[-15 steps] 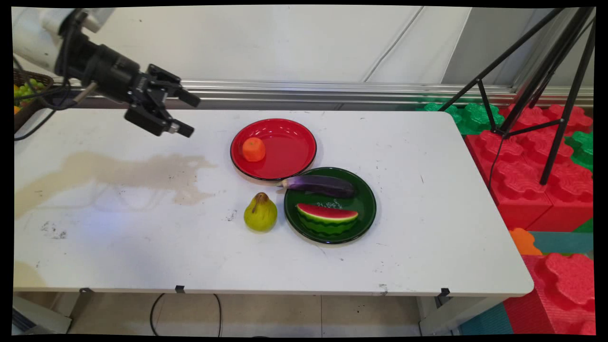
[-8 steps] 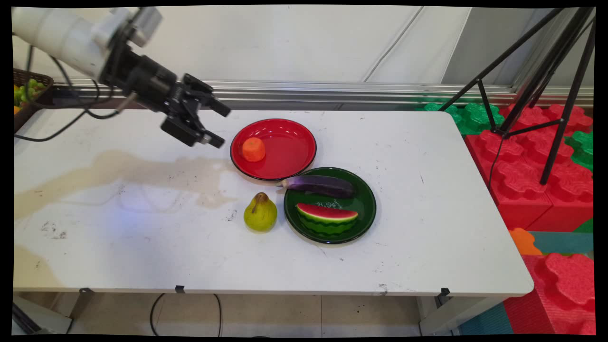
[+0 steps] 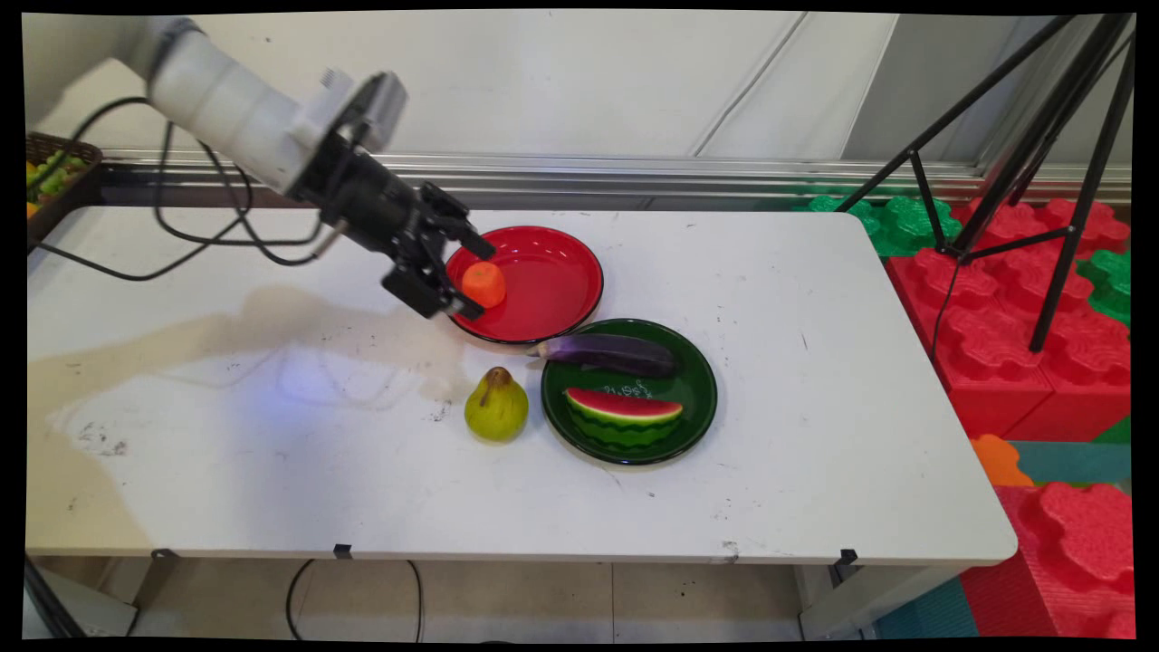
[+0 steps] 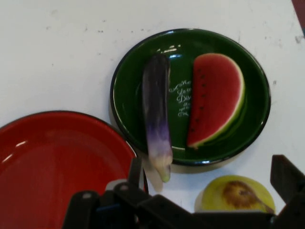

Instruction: Pick up the eggplant from the green plate, then place the picked object on the table

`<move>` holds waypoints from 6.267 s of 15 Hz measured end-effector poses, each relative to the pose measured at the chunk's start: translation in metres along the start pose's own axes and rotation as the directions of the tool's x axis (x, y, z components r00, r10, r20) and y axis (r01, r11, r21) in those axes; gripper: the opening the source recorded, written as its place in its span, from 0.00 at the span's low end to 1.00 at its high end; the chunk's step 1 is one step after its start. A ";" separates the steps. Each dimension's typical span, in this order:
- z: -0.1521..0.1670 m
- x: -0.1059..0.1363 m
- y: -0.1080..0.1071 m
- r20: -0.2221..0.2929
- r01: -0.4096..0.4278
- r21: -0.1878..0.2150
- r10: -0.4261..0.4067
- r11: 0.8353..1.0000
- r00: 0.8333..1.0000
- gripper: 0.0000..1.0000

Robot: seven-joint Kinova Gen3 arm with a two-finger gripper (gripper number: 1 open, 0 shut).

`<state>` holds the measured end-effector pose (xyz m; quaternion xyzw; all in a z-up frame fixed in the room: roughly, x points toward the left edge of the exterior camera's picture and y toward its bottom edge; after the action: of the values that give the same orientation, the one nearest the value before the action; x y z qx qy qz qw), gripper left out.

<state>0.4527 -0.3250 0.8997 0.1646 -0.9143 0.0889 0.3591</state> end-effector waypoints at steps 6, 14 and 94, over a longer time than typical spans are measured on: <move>0.057 0.010 -0.011 0.049 -0.030 -0.020 0.031 0.999 0.998 1.00; 0.123 0.020 -0.029 0.112 -0.055 -0.036 0.059 0.998 0.992 1.00; -0.017 -0.140 0.019 0.306 0.135 -0.013 -0.124 0.991 0.944 0.00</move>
<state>0.5530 -0.2697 0.8157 0.2300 -0.9473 0.0234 0.2218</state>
